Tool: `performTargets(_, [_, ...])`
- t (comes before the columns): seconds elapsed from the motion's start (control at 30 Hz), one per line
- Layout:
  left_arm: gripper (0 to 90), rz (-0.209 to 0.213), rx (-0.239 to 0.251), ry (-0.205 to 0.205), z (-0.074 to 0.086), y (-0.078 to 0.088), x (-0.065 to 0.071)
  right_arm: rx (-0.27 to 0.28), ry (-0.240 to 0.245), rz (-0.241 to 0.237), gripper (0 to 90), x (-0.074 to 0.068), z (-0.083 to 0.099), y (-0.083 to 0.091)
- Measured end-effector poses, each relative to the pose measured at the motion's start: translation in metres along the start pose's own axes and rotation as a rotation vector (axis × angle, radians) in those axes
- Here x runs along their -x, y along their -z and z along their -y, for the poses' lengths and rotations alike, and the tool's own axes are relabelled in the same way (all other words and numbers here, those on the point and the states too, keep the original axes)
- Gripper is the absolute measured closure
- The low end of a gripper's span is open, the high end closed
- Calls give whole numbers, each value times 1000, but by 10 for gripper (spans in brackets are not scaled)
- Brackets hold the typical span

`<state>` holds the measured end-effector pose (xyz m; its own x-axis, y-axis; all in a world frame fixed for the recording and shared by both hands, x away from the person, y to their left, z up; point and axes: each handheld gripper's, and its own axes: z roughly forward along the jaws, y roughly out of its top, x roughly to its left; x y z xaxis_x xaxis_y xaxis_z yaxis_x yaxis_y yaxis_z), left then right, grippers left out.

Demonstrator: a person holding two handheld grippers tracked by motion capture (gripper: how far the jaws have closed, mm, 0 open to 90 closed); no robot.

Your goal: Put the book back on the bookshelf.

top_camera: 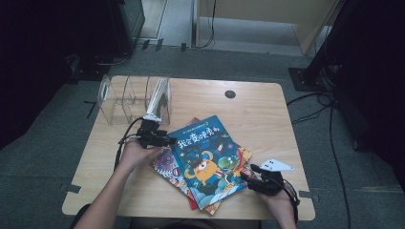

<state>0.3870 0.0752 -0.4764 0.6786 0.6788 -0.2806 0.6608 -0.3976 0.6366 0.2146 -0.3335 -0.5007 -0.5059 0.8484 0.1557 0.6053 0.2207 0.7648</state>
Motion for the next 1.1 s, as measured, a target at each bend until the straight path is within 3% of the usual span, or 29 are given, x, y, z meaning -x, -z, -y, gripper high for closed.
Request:
performTargets(0.2, [375, 1, 9, 10, -2, -1, -2, -2, -4, 0, 425, -1, 8, 9])
performTargets(0.5, [360, -16, -21, 2, -3, -8, -2, -6, 3, 2, 393, -5, 16, 18])
performTargets(0.67, [360, -13, -15, 3, -3, -9, -2, -52, 45, 18, 397, -7, 23, 20])
performTargets(0.83, [366, -11, -26, 9, -3, -10, -2, -48, 25, 5, 400, -4, 23, 20])
performTargets(1.1, [369, -16, -62, -1, -2, -8, 4, -41, 5, 25, 407, 2, 23, 20])
